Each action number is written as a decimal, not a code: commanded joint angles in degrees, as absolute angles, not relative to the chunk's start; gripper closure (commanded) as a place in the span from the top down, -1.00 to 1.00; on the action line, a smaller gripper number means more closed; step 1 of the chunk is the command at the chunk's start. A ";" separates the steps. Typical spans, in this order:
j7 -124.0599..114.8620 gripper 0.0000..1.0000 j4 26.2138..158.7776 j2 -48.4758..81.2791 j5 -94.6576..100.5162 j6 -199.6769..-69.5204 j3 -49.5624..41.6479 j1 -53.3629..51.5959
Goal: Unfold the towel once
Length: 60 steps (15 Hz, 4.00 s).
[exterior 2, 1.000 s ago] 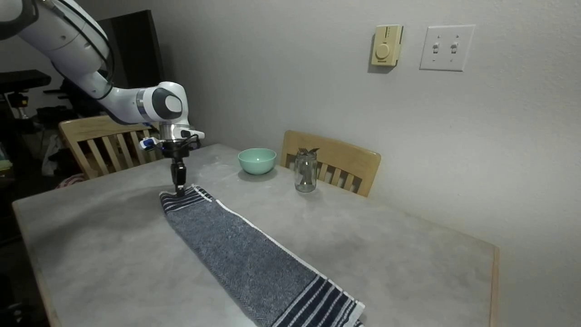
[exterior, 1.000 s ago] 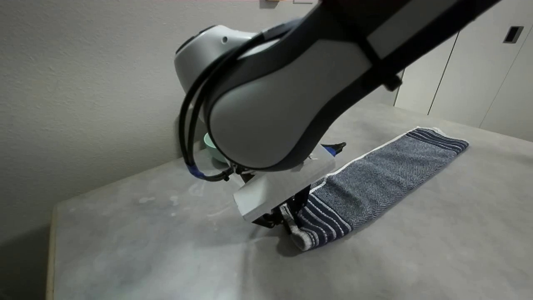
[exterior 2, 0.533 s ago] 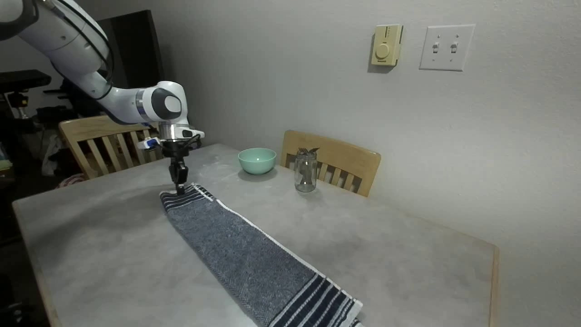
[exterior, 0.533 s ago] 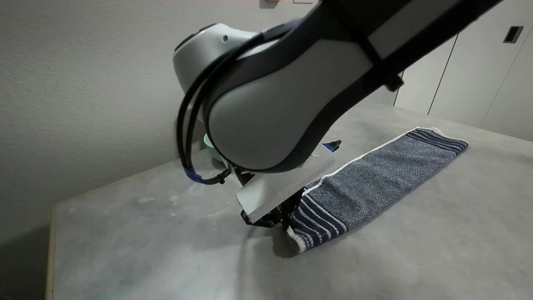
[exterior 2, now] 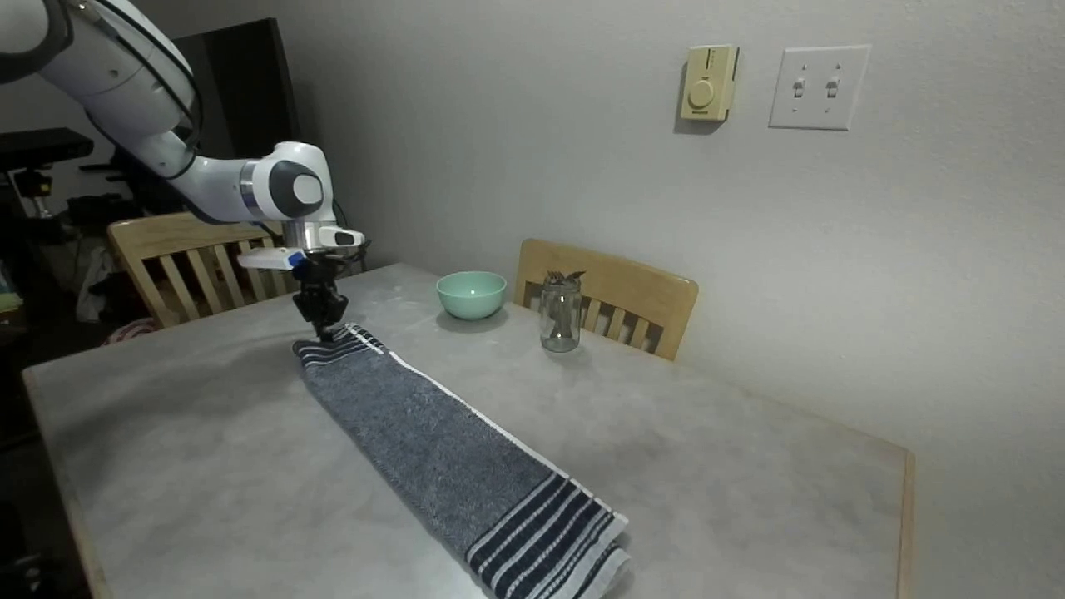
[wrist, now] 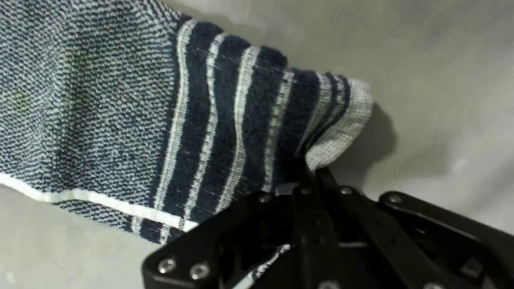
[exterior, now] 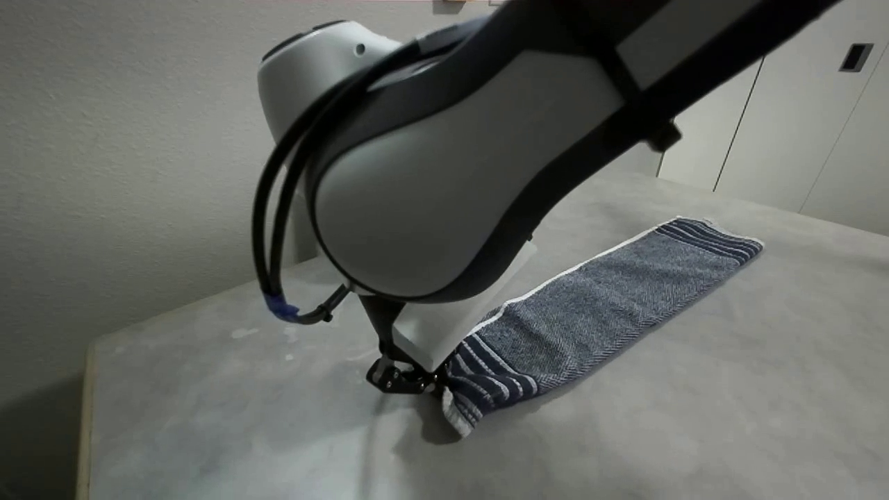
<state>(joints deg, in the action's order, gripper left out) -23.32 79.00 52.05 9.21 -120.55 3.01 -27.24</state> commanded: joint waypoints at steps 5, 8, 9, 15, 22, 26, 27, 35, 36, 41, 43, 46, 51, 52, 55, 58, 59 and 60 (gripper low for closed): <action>-11.21 -0.98 74.42 54.48 9.27 -123.09 5.79 -25.79; -7.39 -0.98 74.38 53.71 9.29 -123.85 6.57 -25.67; -6.55 -0.98 74.46 53.40 9.34 -123.83 6.73 -25.71; -5.45 -0.98 78.68 48.85 9.63 -124.16 5.88 -26.17; -5.23 -0.98 86.84 40.50 9.98 -124.22 5.01 -25.26; -6.50 -0.98 93.49 34.52 11.55 -123.82 4.96 -23.40; -6.83 -0.98 95.57 32.71 11.94 -123.76 4.76 -22.91; -13.04 -0.98 109.34 20.08 17.80 -122.35 2.52 -19.14; -13.38 -0.98 110.27 19.01 18.52 -121.81 2.55 -18.68; -12.99 -0.90 108.20 20.65 17.92 -122.00 3.85 -17.60; -13.10 -0.90 108.36 20.64 17.92 -122.00 3.85 -17.63; -13.12 -0.90 108.42 20.64 17.92 -122.00 3.85 -17.63; -15.29 -0.98 108.75 19.96 19.36 -122.29 3.67 -18.24; -16.30 -0.98 109.08 19.49 19.91 -122.30 3.50 -18.38; -19.86 -0.98 110.61 17.49 22.55 -121.92 2.82 -18.57; -23.23 -0.98 113.17 14.45 25.77 -122.19 2.13 -17.96; -23.93 -0.98 114.01 13.37 26.52 -122.29 2.00 -17.60; -24.22 -0.98 115.26 12.17 27.10 -122.81 1.87 -17.01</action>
